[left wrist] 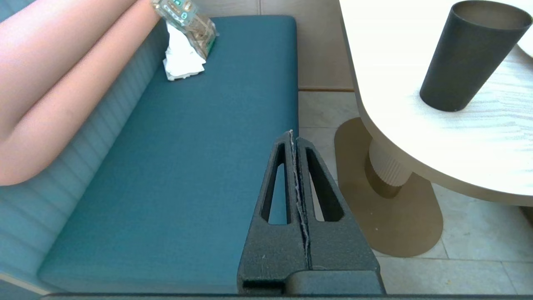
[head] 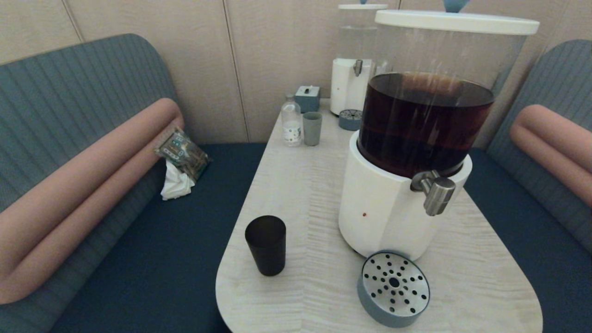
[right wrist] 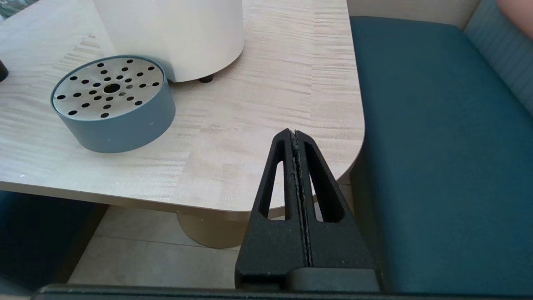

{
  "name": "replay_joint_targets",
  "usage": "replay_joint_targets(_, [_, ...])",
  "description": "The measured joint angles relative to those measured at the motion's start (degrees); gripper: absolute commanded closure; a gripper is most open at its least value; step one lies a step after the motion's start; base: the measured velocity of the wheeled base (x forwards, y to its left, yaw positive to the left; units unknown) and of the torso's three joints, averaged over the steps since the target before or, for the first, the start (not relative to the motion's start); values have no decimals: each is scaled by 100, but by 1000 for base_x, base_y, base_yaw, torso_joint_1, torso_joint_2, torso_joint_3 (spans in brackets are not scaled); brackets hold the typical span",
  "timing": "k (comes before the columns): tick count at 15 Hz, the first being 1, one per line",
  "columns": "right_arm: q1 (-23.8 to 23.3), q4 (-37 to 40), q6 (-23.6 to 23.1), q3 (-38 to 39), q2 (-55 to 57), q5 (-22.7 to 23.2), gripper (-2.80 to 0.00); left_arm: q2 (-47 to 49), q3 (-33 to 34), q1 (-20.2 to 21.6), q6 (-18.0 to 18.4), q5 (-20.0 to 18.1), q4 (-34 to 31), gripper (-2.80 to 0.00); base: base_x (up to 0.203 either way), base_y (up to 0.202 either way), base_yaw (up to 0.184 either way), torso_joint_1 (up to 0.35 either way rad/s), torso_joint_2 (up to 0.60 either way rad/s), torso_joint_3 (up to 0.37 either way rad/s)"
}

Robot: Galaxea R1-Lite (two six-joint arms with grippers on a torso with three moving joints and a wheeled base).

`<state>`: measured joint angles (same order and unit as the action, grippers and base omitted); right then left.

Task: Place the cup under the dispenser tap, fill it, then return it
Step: Pick up the cup

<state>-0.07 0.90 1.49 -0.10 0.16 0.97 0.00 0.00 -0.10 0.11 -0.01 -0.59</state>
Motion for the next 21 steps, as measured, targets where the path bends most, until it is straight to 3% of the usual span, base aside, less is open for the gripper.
replay_joint_targets(7, [0,0,11,0,-2,-8,0,0,-34,0,-40,14,-2,0,0,0,0,0,0,0])
replay_joint_targets(10, [0,-2,22,0,-2,-3,0,65,-837,0,-62,-165,-228,0,0,0,0,0,0,0])
replay_joint_targets(13, [0,-2,28,0,-2,-3,0,787,-1935,-77,-376,-789,-672,0,0,0,0,0,0,0])
replay_joint_targets(15, [2,-6,38,0,-2,-7,0,1618,-2419,-322,-599,-1328,-568,0,0,0,0,0,0,0])
replay_joint_targets(19, [2,-6,29,0,0,-3,0,3182,-2263,-725,-735,-2665,853,0,0,0,0,0,0,0])
replay_joint_targets(21, [2,-9,18,0,0,-3,0,3977,-1928,-786,-735,-2967,1886,0,0,0,0,0,0,0])
